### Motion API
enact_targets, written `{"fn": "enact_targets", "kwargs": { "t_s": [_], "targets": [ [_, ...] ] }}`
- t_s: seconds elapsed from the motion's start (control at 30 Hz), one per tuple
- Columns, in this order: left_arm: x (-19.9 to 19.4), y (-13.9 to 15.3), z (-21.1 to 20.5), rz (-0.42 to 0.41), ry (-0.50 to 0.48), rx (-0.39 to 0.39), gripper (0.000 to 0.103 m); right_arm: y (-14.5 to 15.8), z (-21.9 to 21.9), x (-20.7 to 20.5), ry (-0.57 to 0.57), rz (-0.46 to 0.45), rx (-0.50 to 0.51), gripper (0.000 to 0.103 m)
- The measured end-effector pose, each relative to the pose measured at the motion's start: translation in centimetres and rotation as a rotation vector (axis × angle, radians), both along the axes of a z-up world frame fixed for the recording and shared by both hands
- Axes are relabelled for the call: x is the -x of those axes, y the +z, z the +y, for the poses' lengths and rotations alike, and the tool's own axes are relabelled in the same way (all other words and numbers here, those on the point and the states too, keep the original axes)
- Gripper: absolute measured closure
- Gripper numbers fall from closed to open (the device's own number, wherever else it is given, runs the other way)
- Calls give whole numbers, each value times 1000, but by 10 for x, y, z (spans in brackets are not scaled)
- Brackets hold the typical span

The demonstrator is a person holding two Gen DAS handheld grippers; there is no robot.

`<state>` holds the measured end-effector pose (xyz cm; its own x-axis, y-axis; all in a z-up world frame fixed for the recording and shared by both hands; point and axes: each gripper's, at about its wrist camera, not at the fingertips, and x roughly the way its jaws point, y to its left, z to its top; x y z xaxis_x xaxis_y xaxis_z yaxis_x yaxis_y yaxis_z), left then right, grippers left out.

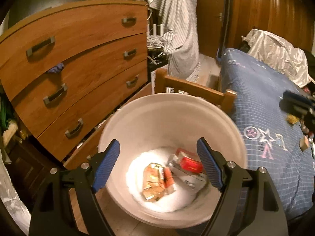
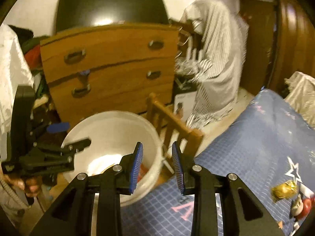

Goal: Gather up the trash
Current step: 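Move both grippers back over the remaining trash on the bed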

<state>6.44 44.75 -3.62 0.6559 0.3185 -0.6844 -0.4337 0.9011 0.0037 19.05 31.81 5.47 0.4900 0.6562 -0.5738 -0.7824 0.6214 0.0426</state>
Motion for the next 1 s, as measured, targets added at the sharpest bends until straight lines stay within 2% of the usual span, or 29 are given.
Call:
{"fn": "enact_targets", "kwargs": {
  "t_s": [0.3, 0.4, 0.47, 0.7, 0.8, 0.9, 1.0],
  "targets": [
    [-5, 10, -86, -65, -160, -24, 21, 1, -91, 25, -124, -147, -96, 68],
    [-9, 9, -114, -73, -222, -19, 20, -9, -124, 37, -148, -205, -85, 56],
    [-11, 6, -133, -72, -266, -17, 20, -18, -150, 43, -172, -231, -64, 51],
    [-17, -10, -204, -66, -429, 5, 19, -44, -256, 50, -320, -172, -72, 24],
    [-19, -17, -232, -61, -493, 41, 16, -52, -301, 59, -379, -161, -70, 18],
    [-16, -23, -258, -66, -528, 50, 8, -63, -344, 69, -429, -154, -56, 15],
    [-18, -29, -281, -51, -563, 85, 6, -75, -386, 79, -488, -134, -48, 14]
  ]
}}
